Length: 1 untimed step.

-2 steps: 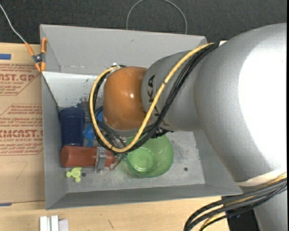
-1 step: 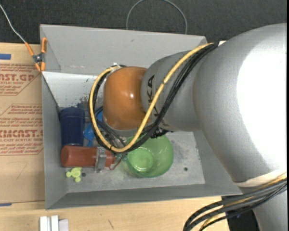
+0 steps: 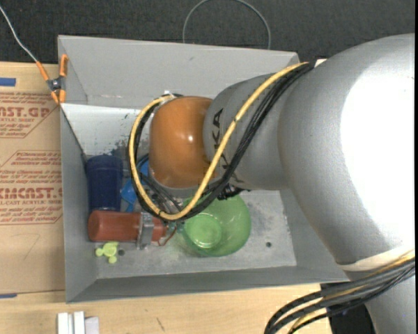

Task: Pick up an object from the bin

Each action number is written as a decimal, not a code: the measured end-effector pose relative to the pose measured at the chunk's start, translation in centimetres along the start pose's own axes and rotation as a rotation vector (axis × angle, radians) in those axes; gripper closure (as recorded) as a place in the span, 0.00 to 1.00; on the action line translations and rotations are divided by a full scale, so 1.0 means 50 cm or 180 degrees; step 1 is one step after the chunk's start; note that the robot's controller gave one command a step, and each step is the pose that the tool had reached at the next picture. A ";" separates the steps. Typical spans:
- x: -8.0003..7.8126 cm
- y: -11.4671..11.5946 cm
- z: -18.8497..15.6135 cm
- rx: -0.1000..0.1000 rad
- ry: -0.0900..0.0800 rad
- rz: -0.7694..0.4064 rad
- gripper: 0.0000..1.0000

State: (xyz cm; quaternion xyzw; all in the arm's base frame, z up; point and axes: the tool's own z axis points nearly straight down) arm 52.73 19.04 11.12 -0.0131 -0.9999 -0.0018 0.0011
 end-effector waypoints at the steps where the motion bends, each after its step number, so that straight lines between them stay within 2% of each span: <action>1: 0.000 0.000 0.000 0.0000 0.0000 -0.0001 1.00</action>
Offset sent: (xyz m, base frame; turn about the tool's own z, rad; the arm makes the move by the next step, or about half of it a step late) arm 0.0000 0.0000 0.0000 0.0000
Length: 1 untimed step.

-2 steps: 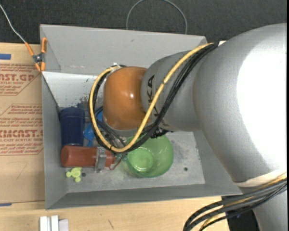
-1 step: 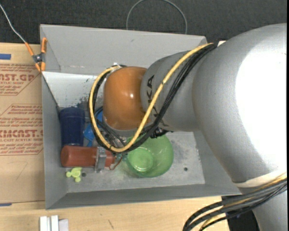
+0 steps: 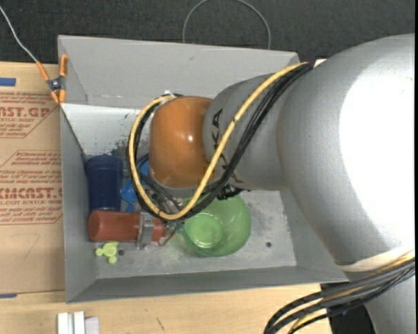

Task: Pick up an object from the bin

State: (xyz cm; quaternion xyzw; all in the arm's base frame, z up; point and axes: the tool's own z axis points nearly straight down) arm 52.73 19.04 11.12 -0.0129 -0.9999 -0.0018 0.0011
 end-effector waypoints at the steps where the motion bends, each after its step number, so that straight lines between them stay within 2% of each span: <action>1: 0.000 0.000 0.000 0.0000 0.0000 0.0001 1.00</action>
Offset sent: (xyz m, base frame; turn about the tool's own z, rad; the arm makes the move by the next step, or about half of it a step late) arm 0.0000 0.0000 0.0000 0.0000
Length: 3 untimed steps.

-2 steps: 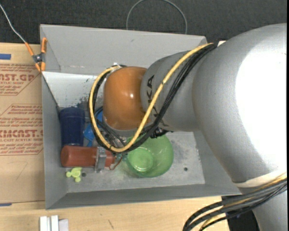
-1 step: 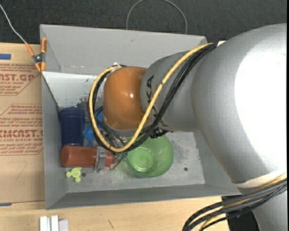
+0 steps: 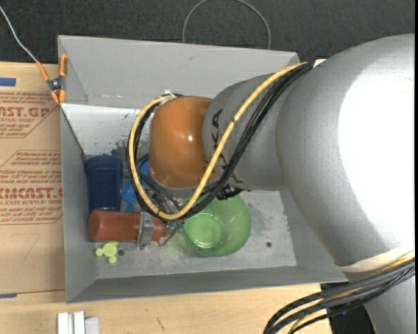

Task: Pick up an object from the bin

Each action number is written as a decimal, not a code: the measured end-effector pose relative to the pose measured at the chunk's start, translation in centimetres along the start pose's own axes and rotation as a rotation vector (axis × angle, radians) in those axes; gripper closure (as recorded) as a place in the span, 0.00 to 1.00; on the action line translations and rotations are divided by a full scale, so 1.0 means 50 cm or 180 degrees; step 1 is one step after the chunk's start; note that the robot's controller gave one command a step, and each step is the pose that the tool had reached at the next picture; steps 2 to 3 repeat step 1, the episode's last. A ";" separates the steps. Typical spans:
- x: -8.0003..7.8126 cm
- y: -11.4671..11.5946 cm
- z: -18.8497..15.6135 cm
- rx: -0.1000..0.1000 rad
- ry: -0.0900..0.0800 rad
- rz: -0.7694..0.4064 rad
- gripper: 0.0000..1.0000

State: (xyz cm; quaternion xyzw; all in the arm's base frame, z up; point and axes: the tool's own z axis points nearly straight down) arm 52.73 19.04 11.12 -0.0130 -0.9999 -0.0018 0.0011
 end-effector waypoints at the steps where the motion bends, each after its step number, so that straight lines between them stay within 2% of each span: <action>1: 0.000 0.000 0.000 0.0000 0.0000 0.0000 1.00; 3: 0.000 0.000 0.000 0.0000 0.0000 0.0000 1.00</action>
Offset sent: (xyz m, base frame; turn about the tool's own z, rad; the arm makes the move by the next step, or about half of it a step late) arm 0.0001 0.0011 0.1687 0.0700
